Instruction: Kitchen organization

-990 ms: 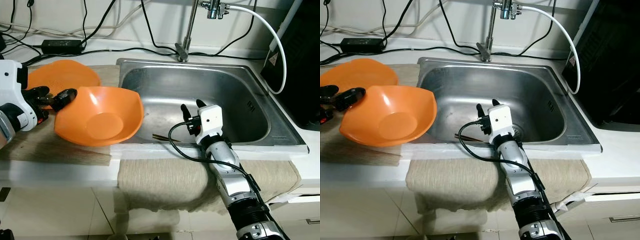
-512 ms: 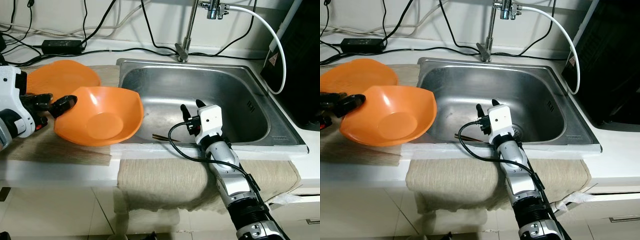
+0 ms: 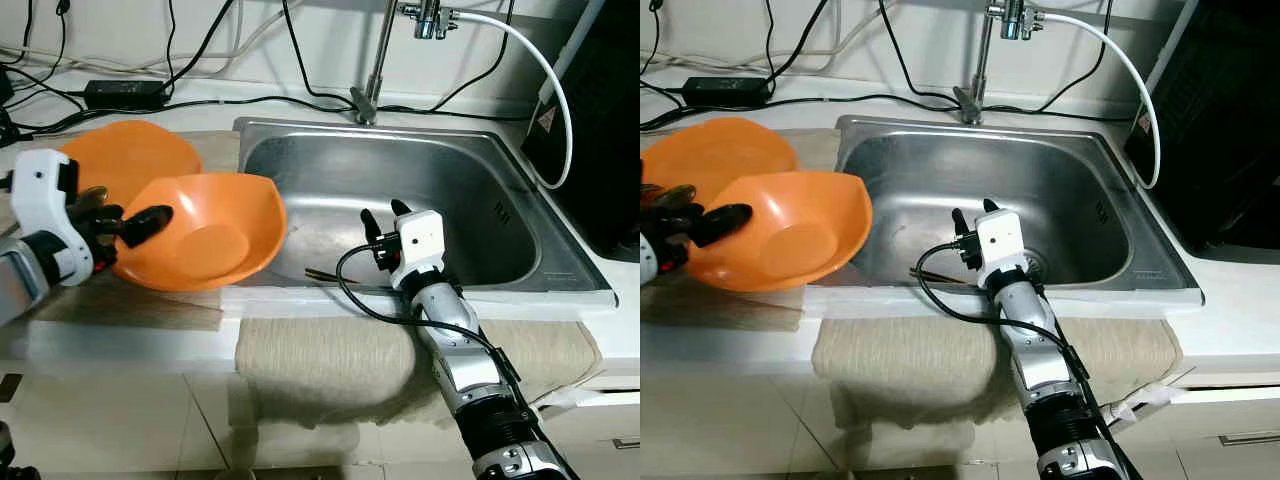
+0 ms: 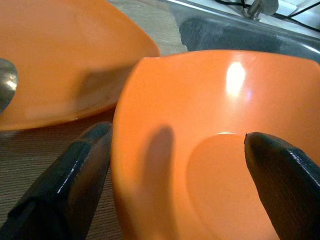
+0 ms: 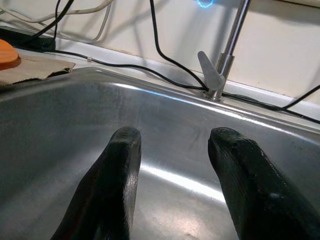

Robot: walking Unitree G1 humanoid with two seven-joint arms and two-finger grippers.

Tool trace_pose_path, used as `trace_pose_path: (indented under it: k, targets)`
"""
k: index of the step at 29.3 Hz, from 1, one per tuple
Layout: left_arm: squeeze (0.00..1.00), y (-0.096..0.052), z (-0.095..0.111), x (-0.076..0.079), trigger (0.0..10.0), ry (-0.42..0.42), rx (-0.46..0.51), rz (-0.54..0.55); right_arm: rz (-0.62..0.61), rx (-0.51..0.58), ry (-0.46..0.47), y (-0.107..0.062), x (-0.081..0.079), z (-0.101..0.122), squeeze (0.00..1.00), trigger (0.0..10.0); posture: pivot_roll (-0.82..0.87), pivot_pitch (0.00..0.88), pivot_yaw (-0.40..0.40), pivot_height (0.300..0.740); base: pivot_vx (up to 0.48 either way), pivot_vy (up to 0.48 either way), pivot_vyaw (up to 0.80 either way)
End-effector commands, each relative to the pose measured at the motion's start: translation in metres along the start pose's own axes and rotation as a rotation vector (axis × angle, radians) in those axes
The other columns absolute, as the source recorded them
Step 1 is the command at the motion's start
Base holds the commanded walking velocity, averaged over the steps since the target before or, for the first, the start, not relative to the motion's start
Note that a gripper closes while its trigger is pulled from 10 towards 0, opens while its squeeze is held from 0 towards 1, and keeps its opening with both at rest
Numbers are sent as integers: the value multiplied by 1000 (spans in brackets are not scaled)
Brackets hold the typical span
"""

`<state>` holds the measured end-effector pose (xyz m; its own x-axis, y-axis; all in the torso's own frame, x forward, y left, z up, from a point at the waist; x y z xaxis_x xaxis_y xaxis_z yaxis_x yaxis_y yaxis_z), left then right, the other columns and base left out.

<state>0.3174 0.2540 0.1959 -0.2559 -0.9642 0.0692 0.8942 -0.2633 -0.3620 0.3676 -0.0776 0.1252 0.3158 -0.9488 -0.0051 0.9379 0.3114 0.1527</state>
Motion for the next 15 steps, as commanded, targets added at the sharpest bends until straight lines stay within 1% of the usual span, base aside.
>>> trace_pose_path:
  k: [1, 6, 7, 11, 13, 14, 15]
  targets:
    - [0, 4, 1, 3, 10000, 6, -3, -10, -7, -45, 3, -3, 2, -12, 0, 10000, 208, 2, -38, 740, 0, 0, 0]
    - [0, 6, -2, 1, 10000, 20, -15, 1, -12, -45, 1, -4, 3, -12, 0, 10000, 204, 4, -35, 740, 0, 0, 0]
    - [0, 7, -5, -3, 0, 38, -28, 21, -13, -45, 1, -4, 3, -12, 0, 10000, 204, 4, -35, 740, 0, 0, 0]
    - [0, 8, -10, -6, 0, 71, -46, 38, -14, -46, 0, -4, 3, -12, 0, 10000, 204, 5, -35, 740, 0, 0, 0]
    - [86, 8, -13, -6, 0, 88, -55, 45, -14, -47, 0, -5, 4, -12, 0, 10000, 204, 7, -36, 740, 0, 0, 0]
    - [90, 8, -14, -6, 0, 90, -55, 42, -14, -48, 0, -5, 3, -13, 0, 10000, 204, 7, -36, 740, 0, 0, 0]
    - [118, 8, -14, -5, 0, 87, -52, 36, -14, -49, 0, -5, 3, -13, 0, 10000, 204, 7, -36, 740, 0, 0, 0]
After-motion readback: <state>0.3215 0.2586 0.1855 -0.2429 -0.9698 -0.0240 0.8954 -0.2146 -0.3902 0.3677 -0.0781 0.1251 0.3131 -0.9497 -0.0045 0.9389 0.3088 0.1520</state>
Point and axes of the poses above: a point about 5 cm out from each wrist's last joint towards the gripper, its own y axis pointing out of the wrist towards the gripper, its own z axis along the axis of the wrist's last joint, x = y × z, the point moved 6 cm from there along y, pointing out of the wrist towards the gripper, and after that the axes turned 9 degrees about y, right-handed, at the moved point
